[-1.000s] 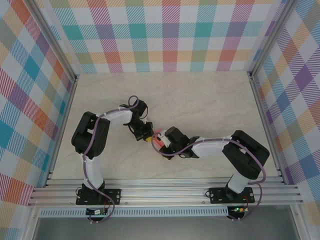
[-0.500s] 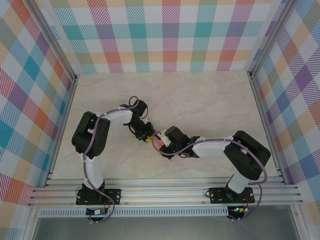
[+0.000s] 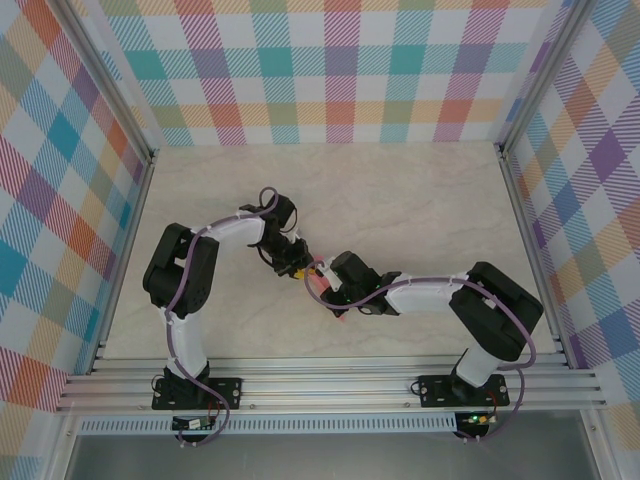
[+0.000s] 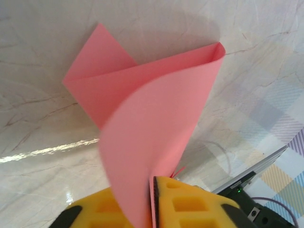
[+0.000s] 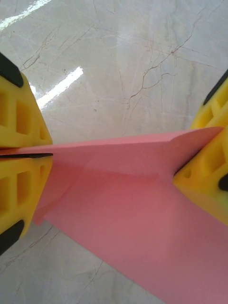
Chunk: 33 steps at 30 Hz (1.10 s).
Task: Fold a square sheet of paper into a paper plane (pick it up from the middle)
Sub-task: Fold the wing for the fifth time at the center of the table.
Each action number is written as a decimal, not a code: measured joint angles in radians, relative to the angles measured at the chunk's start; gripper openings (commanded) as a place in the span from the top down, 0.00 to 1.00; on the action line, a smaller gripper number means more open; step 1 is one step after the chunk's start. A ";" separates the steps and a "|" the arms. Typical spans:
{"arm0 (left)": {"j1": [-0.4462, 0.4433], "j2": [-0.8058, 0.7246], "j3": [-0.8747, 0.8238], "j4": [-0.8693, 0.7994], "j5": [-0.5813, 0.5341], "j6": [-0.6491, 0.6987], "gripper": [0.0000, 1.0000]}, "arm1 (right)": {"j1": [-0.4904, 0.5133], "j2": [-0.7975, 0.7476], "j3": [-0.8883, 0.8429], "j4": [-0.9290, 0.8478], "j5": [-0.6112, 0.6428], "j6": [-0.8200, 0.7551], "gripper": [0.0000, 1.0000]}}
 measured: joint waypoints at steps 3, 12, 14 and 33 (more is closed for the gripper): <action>0.000 0.014 0.021 -0.027 0.001 0.018 0.86 | -0.002 -0.002 -0.016 0.012 0.000 0.000 0.95; 0.000 0.024 0.045 -0.072 -0.001 0.045 0.74 | -0.041 -0.013 -0.064 0.051 -0.061 0.021 0.95; 0.000 0.024 0.045 -0.079 -0.010 0.045 0.73 | -0.059 -0.020 -0.080 0.067 -0.086 0.035 0.95; -0.004 -0.240 -0.154 0.174 -0.101 -0.094 0.66 | -0.208 -0.008 -0.180 0.219 -0.346 0.222 0.94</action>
